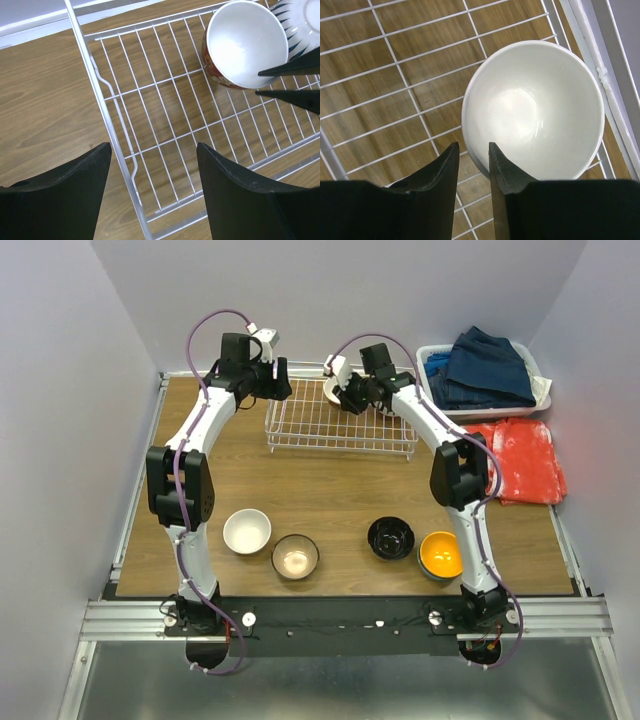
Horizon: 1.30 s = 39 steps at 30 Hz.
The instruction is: Load the bowls into the dish rack
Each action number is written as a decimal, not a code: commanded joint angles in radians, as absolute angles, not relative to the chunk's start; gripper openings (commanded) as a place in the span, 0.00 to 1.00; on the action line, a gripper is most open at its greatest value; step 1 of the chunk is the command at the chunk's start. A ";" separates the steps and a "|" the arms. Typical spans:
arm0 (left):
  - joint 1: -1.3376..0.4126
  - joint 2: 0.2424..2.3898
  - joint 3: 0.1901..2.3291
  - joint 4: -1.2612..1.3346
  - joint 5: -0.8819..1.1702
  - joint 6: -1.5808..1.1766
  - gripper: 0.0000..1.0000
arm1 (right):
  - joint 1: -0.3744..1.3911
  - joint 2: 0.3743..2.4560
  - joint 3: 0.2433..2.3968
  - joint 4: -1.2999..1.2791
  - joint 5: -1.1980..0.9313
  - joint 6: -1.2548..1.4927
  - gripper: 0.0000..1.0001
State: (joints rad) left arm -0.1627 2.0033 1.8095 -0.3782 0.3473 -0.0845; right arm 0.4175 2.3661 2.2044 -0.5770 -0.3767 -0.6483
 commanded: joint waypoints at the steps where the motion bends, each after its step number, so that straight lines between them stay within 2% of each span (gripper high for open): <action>1: -0.156 1.976 1.804 -0.362 0.327 -0.094 0.79 | 0.440 2.414 2.264 -0.571 -0.348 -0.678 0.25; 2: -0.155 1.974 1.804 -0.361 0.327 -0.094 0.79 | 0.442 2.416 2.267 -0.569 -0.351 -0.678 0.20; 3: -0.155 1.976 1.804 -0.362 0.327 -0.094 0.79 | 0.445 2.415 2.269 -0.569 -0.353 -0.681 0.12; 6: -0.153 1.974 1.802 -0.360 0.330 -0.095 0.79 | 0.449 2.396 2.276 -0.569 -0.359 -0.684 0.01; 10: -0.147 1.973 1.802 -0.354 0.334 -0.107 0.79 | 0.449 2.350 2.276 -0.548 -0.373 -0.620 0.01; 13: -0.144 1.977 1.804 -0.347 0.344 -0.120 0.79 | 0.422 2.307 2.267 -0.467 -0.428 -0.421 0.01; 18: -0.143 1.990 1.801 -0.348 0.362 -0.143 0.78 | 0.329 2.296 2.202 -0.210 -0.709 0.148 0.01; 23: -0.149 2.005 1.805 -0.377 0.388 -0.111 0.78 | 0.278 2.322 2.102 0.119 -0.834 0.634 0.01; 30: -0.150 2.072 1.916 -0.446 0.405 -0.058 0.78 | 0.227 2.352 2.083 0.193 -0.804 0.799 0.01; 39: -0.150 2.152 2.017 -0.477 0.379 -0.061 0.78 | 0.178 2.324 1.928 0.176 -0.776 0.880 0.01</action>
State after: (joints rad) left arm -0.1482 2.1170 1.9728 -0.4484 0.3756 -0.0738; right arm 0.2035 2.3634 1.9938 0.1215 -0.7567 0.7868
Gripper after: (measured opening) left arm 0.778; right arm 0.015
